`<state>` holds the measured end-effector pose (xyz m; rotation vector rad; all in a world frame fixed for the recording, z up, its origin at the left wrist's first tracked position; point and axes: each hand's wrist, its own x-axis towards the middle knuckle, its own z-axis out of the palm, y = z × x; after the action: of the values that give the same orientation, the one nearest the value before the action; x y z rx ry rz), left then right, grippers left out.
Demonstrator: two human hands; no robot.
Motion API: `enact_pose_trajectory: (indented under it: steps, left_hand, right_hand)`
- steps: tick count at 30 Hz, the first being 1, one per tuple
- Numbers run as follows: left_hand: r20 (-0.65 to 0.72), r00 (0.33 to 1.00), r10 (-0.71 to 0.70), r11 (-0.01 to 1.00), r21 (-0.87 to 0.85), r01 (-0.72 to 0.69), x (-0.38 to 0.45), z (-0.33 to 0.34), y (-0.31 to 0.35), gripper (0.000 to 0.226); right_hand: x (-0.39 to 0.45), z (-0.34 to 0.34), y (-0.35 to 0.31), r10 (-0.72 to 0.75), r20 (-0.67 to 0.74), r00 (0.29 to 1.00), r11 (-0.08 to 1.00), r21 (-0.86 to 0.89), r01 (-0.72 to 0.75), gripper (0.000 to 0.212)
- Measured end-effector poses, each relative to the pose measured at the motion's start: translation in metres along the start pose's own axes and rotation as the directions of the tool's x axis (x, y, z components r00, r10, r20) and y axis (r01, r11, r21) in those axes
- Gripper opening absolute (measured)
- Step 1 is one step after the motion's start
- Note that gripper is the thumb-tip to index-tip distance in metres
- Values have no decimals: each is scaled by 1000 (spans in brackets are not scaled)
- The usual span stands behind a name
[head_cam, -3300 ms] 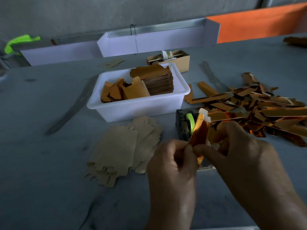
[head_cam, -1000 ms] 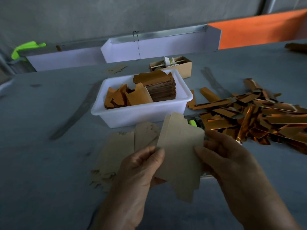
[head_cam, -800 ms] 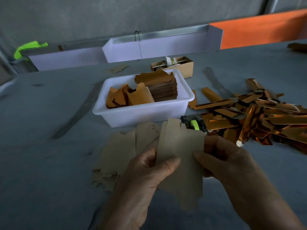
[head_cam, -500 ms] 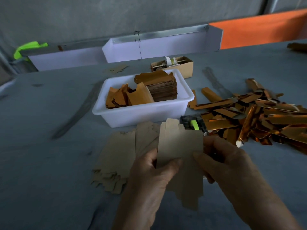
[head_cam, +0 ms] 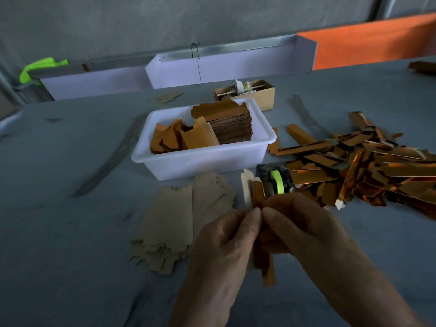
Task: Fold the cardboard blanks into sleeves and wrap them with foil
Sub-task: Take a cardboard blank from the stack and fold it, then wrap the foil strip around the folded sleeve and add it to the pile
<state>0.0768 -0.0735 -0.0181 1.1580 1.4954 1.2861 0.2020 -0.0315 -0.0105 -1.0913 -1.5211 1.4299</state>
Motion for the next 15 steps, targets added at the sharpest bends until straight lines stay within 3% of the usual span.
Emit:
enact_pose_trajectory:
  steps: [2,4,7,9,12,15]
  left_hand:
    - [-5,1000,0,1000,-12,0,-1,-1,1,31]
    - [-3,1000,-17,999,-28,17,-1,-2,0,26]
    - [68,996,-65,994,-85,71,0,-4,1,21]
    - [133,987,-91,992,-80,102,-1,-5,3,21]
    - [187,969,-161,977,-111,184,-3,-4,6,20]
    - [72,981,-180,980,-71,185,-4,-2,5,8]
  right_hand:
    - [1,0,0,16,-2,1000,1000,-7,-16,15]
    - [0,-1,1,11,-56,998,999,-44,-14,14]
    - [0,-4,2,-22,-210,978,989,-145,-9,32]
    - [0,-4,0,15,-192,981,988,-146,-44,45]
    - [0,-2,2,70,-125,990,997,-14,-72,21]
    - [1,-1,6,81,-154,985,996,48,-75,8]
